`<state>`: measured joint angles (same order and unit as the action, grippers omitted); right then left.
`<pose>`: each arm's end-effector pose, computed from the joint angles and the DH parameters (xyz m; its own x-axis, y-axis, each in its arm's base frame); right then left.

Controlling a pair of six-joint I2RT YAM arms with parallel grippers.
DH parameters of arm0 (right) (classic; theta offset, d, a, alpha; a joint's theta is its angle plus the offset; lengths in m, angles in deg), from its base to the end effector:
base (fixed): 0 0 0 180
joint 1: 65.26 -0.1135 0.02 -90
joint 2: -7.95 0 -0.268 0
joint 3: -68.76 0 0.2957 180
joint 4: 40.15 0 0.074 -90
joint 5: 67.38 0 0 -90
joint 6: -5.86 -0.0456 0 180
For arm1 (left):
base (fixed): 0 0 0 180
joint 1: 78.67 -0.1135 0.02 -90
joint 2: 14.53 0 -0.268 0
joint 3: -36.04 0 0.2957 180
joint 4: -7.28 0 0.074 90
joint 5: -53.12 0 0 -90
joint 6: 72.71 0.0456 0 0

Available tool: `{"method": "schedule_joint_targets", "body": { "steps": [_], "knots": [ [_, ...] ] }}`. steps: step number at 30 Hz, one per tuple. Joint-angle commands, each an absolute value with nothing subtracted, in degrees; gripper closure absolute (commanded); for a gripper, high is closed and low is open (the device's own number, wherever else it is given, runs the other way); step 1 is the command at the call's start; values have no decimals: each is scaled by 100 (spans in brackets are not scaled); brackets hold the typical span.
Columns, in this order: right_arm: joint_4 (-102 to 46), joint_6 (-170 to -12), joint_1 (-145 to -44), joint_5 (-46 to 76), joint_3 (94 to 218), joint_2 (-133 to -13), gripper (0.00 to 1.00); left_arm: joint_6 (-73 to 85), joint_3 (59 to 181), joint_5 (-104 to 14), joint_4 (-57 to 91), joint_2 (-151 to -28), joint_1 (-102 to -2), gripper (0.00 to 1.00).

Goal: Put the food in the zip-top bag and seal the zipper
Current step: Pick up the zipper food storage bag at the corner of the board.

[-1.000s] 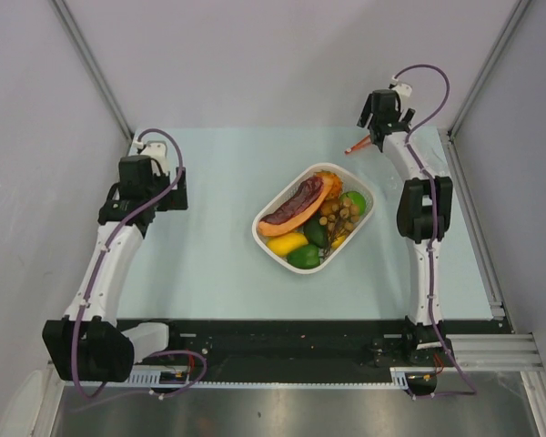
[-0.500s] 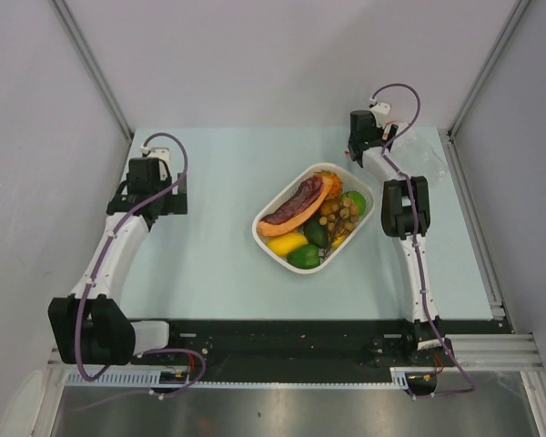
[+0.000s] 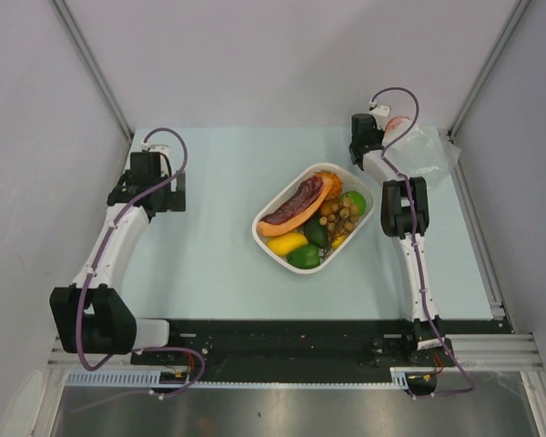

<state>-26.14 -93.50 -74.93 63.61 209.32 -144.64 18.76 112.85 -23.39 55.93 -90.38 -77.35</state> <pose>0.6404 0.0788 0.1276 -0.3531 0.0644 -0.9334 0.5185 0.8439 -0.1380 0.3300 0.0030 0.2908 -0.7425 0.0421 -0.6685 -0.1156 0.9750 0.1897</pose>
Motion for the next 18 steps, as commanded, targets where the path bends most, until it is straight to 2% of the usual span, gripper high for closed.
{"method": "schedule_joint_targets", "body": {
  "steps": [1,8,18],
  "knots": [
    [-2266,-9617,-7273,5858,21037,-13884,100,1869,11700,-2466,5581,-8722,-7717,0],
    [-2651,-9733,-6754,3582,19133,-12048,100,2124,11552,-3326,5274,-8125,-7717,0],
    [-2081,-9284,-6280,1402,17707,-10026,100,2343,11428,-4890,4720,-7535,-7717,0]
  ]
}}
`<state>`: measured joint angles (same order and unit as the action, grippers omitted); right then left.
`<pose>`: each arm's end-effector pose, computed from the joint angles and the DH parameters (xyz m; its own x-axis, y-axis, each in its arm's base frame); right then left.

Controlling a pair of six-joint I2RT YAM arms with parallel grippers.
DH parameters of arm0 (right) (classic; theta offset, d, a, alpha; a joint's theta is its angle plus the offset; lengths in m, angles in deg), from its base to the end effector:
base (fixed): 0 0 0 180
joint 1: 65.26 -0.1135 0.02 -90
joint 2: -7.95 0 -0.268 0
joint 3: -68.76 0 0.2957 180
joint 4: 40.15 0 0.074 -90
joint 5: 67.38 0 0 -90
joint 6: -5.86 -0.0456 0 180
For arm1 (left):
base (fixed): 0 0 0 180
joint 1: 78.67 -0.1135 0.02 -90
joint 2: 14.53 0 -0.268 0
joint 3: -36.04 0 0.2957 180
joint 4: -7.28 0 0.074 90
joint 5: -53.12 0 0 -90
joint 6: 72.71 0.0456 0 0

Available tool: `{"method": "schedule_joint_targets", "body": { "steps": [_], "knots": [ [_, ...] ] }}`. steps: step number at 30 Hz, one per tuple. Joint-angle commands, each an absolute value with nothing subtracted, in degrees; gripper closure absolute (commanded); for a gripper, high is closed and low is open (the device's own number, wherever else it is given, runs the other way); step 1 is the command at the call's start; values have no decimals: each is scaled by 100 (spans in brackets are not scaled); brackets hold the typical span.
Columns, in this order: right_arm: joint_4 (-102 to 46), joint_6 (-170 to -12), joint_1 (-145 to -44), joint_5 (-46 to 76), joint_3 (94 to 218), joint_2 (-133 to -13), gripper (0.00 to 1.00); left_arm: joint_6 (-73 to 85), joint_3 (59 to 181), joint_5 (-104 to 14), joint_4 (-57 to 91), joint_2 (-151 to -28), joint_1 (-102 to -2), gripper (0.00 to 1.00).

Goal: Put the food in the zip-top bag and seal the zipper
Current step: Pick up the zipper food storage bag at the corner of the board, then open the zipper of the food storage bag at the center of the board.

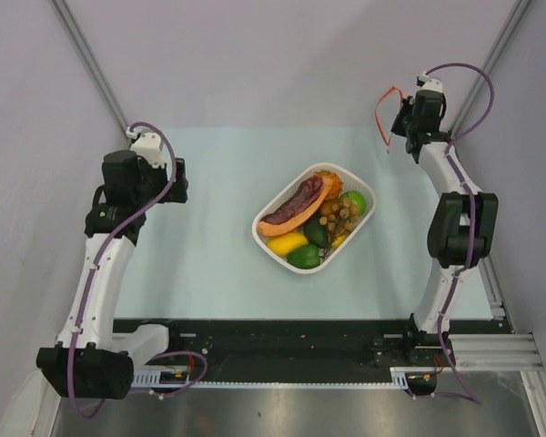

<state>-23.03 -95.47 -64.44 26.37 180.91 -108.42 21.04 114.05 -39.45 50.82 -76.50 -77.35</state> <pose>0.5451 -0.0108 0.2884 -0.3420 0.2010 -0.9180 0.1452 0.9764 0.1597 0.2842 -0.0086 0.3766 -0.4565 0.0759 -0.8865 0.0928 0.9950 0.0374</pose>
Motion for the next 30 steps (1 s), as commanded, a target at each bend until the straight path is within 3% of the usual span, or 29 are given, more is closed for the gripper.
{"method": "schedule_joint_targets", "body": {
  "steps": [1,5,10,18,23,30],
  "knots": [
    [-2019,-9188,-6219,1070,17505,-9859,100,2344,11463,-5301,4702,-7526,-7717,0],
    [-1720,-8871,-5780,225,16968,-8866,100,2108,11744,-6306,4562,-7727,-7648,0],
    [-604,-8458,-5506,-207,16669,-7619,100,1220,12245,-6466,4028,-8202,-6533,0],
    [766,-8107,-5409,178,15756,-5535,100,605,13509,-6307,3499,-9529,-4187,1],
    [1312,-8185,-5453,258,15421,-4507,100,-10,13854,-6176,2902,-10162,-3500,1],
    [1419,-8703,-6006,459,14613,-3960,100,-1555,14013,-6070,2348,-11059,-2901,0]
  ]
}}
